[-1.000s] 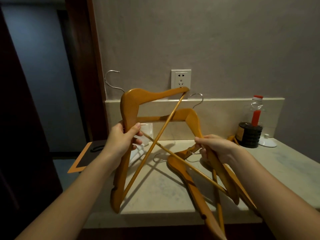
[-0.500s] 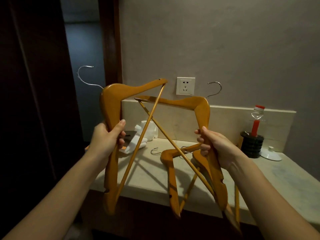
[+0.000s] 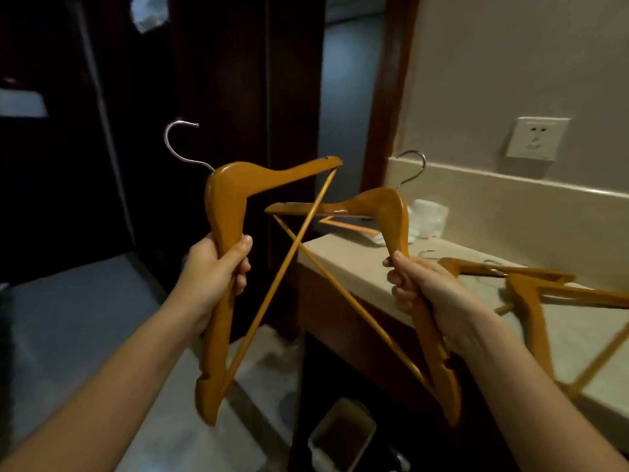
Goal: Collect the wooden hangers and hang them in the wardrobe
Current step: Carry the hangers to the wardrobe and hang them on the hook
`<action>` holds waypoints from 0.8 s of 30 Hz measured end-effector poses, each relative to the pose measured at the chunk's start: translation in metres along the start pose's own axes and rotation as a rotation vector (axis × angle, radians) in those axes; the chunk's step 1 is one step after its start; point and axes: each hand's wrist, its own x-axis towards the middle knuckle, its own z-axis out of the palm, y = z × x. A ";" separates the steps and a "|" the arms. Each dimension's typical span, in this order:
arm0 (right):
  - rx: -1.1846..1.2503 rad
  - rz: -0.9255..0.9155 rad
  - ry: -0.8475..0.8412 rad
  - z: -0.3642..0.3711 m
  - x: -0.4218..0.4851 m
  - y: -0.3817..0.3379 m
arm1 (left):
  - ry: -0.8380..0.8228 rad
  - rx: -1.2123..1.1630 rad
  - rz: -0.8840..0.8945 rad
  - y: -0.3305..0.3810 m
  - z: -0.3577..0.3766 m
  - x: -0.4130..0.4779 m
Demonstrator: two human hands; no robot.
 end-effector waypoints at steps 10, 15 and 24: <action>-0.146 0.197 -0.319 0.113 0.027 0.121 | 0.213 0.208 -0.271 -0.087 -0.118 -0.084; -0.284 0.355 -0.395 0.160 0.036 0.194 | 0.263 0.295 -0.448 -0.146 -0.165 -0.126; -0.477 0.620 -0.504 0.229 0.035 0.314 | 0.298 0.290 -0.888 -0.250 -0.245 -0.208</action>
